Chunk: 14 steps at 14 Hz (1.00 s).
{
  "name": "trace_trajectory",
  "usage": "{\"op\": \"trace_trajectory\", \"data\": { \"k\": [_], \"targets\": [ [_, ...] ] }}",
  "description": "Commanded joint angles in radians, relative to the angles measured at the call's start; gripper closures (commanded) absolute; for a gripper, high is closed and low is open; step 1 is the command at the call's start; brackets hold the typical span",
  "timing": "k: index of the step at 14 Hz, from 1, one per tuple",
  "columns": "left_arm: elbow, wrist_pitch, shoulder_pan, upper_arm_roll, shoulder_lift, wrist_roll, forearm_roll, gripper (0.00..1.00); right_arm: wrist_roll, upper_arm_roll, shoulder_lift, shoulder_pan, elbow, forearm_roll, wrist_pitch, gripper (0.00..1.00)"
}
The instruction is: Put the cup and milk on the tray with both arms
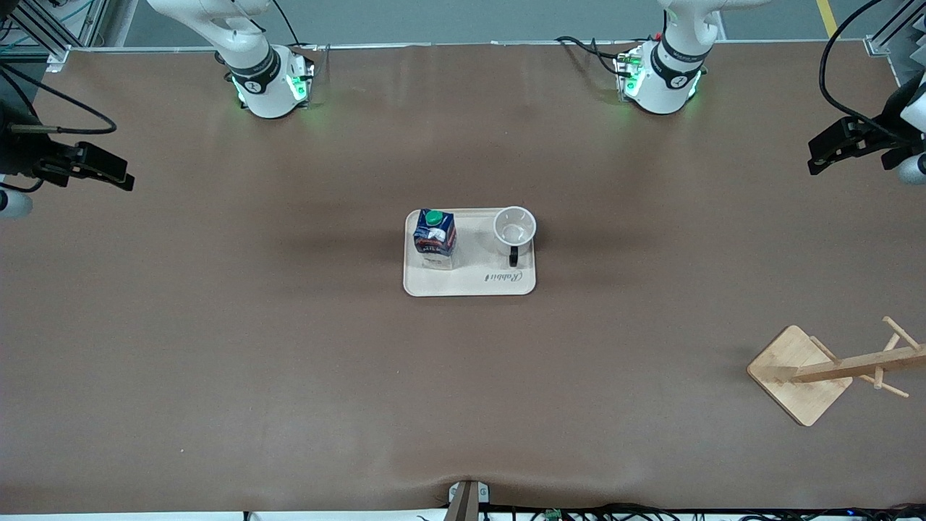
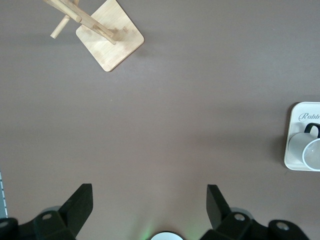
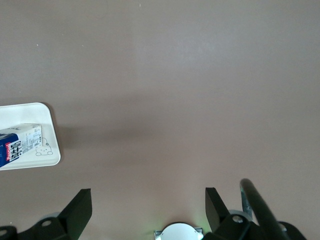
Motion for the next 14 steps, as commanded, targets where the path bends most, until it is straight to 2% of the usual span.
{"op": "trace_trajectory", "data": {
  "k": [1,3,7,14],
  "targets": [
    [-0.025,-0.002,0.002,0.000,-0.024,0.011,-0.018,0.00,-0.035,-0.036,-0.107,0.019,-0.117,0.005,0.038,0.00],
    [-0.039,0.001,0.003,-0.026,-0.035,-0.006,-0.042,0.00,-0.043,-0.054,-0.127,0.012,-0.166,0.005,0.060,0.00],
    [-0.149,0.062,0.006,-0.029,-0.097,-0.007,-0.059,0.00,-0.049,-0.054,-0.176,0.012,-0.222,0.001,0.089,0.00],
    [-0.134,0.064,0.006,-0.027,-0.082,-0.007,-0.059,0.00,-0.053,-0.056,-0.163,0.001,-0.223,-0.002,0.104,0.00]
  ]
}}
